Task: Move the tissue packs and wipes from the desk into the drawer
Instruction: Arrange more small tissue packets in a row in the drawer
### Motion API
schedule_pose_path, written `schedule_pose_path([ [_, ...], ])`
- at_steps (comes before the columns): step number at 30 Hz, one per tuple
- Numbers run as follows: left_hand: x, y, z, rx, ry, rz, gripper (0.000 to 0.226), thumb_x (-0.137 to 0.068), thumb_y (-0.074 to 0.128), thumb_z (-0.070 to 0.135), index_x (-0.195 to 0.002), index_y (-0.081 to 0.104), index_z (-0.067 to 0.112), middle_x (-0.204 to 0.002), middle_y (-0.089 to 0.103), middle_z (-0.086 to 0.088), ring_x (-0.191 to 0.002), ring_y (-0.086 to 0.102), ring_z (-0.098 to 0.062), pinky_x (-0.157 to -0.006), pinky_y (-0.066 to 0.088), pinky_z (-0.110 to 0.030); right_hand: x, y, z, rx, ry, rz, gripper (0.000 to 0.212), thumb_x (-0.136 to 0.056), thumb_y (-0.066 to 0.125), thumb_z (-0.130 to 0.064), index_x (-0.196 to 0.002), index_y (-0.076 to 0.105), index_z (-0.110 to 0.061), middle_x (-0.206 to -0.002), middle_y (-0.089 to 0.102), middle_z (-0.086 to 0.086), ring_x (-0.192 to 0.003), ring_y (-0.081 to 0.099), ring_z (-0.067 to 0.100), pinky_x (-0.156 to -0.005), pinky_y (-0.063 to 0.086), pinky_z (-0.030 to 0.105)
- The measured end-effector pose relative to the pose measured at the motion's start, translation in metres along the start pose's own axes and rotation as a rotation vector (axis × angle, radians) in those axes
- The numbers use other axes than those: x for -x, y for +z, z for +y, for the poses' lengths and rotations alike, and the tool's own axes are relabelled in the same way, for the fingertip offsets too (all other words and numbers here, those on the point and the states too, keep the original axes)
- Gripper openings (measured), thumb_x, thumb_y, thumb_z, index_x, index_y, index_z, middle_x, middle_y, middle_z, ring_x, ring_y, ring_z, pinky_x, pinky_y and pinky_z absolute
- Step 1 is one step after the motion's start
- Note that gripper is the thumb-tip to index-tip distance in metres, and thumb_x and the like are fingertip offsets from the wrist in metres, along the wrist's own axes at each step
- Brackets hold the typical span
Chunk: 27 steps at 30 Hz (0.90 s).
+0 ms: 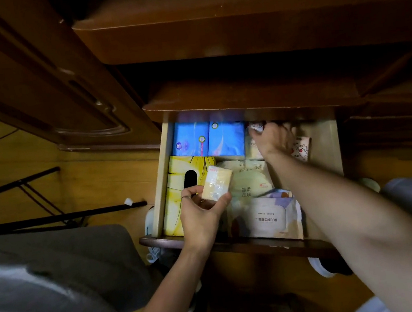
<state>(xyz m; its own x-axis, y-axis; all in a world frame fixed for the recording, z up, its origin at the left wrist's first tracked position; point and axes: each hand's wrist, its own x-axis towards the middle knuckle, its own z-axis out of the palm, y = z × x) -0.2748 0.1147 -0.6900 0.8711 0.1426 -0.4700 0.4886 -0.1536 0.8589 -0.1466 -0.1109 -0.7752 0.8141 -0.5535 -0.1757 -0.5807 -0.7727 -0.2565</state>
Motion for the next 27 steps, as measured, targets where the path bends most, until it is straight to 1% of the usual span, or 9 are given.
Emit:
schedule_pose_path([
  [4, -0.002, -0.008, -0.003, -0.005, -0.015, 0.022, 0.054, -0.070, 0.092, 0.020, -0.105, 0.050, 0.019, -0.082, 0.073, -0.007, -0.072, 0.070, -0.015, -0.067, 0.057, -0.029, -0.001, 0.001, -0.009, 0.064, 0.014, -0.017, 0.043, -0.090, 0.061, -0.057, -0.090, 0.074, -0.016, -0.102, 0.075, 0.011, -0.108, 0.058, 0.030, -0.092, 0.035, 0.040],
  [9, -0.007, -0.003, -0.005, -0.014, 0.014, 0.022, 0.055, -0.069, 0.092, 0.025, -0.103, 0.050, 0.022, -0.074, 0.070, 0.003, -0.069, 0.069, -0.011, -0.066, 0.056, -0.028, 0.016, -0.011, 0.001, 0.063, -0.010, -0.016, 0.041, -0.091, 0.053, -0.055, -0.117, 0.071, -0.028, -0.118, 0.071, 0.005, -0.116, 0.049, 0.031, -0.092, 0.033, 0.040],
  [12, -0.009, 0.008, -0.007, 0.027, 0.031, 0.010, 0.055, -0.069, 0.091, 0.026, -0.102, 0.048, 0.021, -0.083, 0.073, -0.006, -0.077, 0.072, -0.021, -0.073, 0.057, -0.036, 0.043, -0.023, 0.008, -0.056, -0.105, 0.046, 0.032, -0.091, 0.058, -0.047, -0.117, 0.068, -0.030, -0.119, 0.067, 0.002, -0.113, 0.053, 0.028, -0.090, 0.038, 0.037],
  [15, -0.011, 0.022, -0.003, 0.047, 0.047, 0.031, 0.053, -0.073, 0.089, 0.026, -0.102, 0.046, 0.023, -0.082, 0.070, -0.004, -0.073, 0.071, -0.019, -0.071, 0.058, -0.038, 0.077, -0.031, 0.008, -0.562, -0.124, -0.335, 0.025, -0.090, 0.062, -0.049, -0.101, 0.071, -0.028, -0.100, 0.074, -0.007, -0.093, 0.069, 0.017, -0.082, 0.055, 0.036],
  [17, -0.011, 0.032, 0.001, 0.032, 0.079, 0.031, 0.051, -0.076, 0.087, 0.025, -0.102, 0.044, 0.023, -0.079, 0.067, -0.001, -0.063, 0.066, -0.008, -0.065, 0.056, -0.030, 0.095, -0.041, 0.007, -0.787, -0.065, -0.635, 0.045, -0.082, 0.058, -0.069, -0.101, 0.073, -0.031, -0.093, 0.077, -0.008, -0.085, 0.071, 0.014, -0.072, 0.053, 0.032],
  [19, -0.010, 0.040, 0.003, 0.033, 0.106, -0.011, 0.047, -0.078, 0.085, 0.020, -0.101, 0.044, 0.024, -0.081, 0.067, -0.005, -0.062, 0.064, -0.004, -0.062, 0.054, -0.024, 0.103, -0.044, 0.013, -0.862, -0.022, -0.780, 0.054, -0.076, 0.063, -0.073, -0.112, 0.072, -0.032, -0.099, 0.078, -0.006, -0.089, 0.073, 0.018, -0.065, 0.050, 0.027],
  [23, -0.001, 0.054, 0.006, 0.004, 0.115, -0.111, 0.036, -0.087, 0.076, 0.018, -0.112, 0.050, 0.021, -0.111, 0.067, -0.010, -0.091, 0.070, -0.013, -0.081, 0.059, -0.034, 0.094, -0.045, 0.029, -1.001, 0.138, -0.638, 0.050, -0.088, 0.076, -0.037, -0.129, 0.057, -0.018, -0.112, 0.072, 0.000, -0.085, 0.071, 0.017, -0.059, 0.053, 0.026],
  [25, 0.003, 0.056, 0.008, -0.038, 0.117, -0.155, 0.034, -0.091, 0.069, 0.015, -0.119, 0.050, 0.023, -0.120, 0.063, -0.011, -0.102, 0.067, -0.024, -0.086, 0.058, -0.043, 0.077, -0.050, 0.040, -1.025, 0.249, -0.468, 0.037, -0.093, 0.073, -0.029, -0.120, 0.058, -0.008, -0.100, 0.073, 0.006, -0.068, 0.070, 0.015, -0.049, 0.052, 0.026],
  [27, 0.004, 0.052, 0.009, -0.070, 0.135, -0.162, 0.036, -0.092, 0.066, 0.010, -0.122, 0.049, 0.021, -0.123, 0.060, -0.006, -0.104, 0.065, -0.021, -0.087, 0.058, -0.039, 0.056, -0.053, 0.051, -1.050, 0.362, -0.361, 0.028, -0.096, 0.070, -0.026, -0.109, 0.059, -0.005, -0.087, 0.071, 0.014, -0.057, 0.071, 0.019, -0.037, 0.044, 0.022],
])
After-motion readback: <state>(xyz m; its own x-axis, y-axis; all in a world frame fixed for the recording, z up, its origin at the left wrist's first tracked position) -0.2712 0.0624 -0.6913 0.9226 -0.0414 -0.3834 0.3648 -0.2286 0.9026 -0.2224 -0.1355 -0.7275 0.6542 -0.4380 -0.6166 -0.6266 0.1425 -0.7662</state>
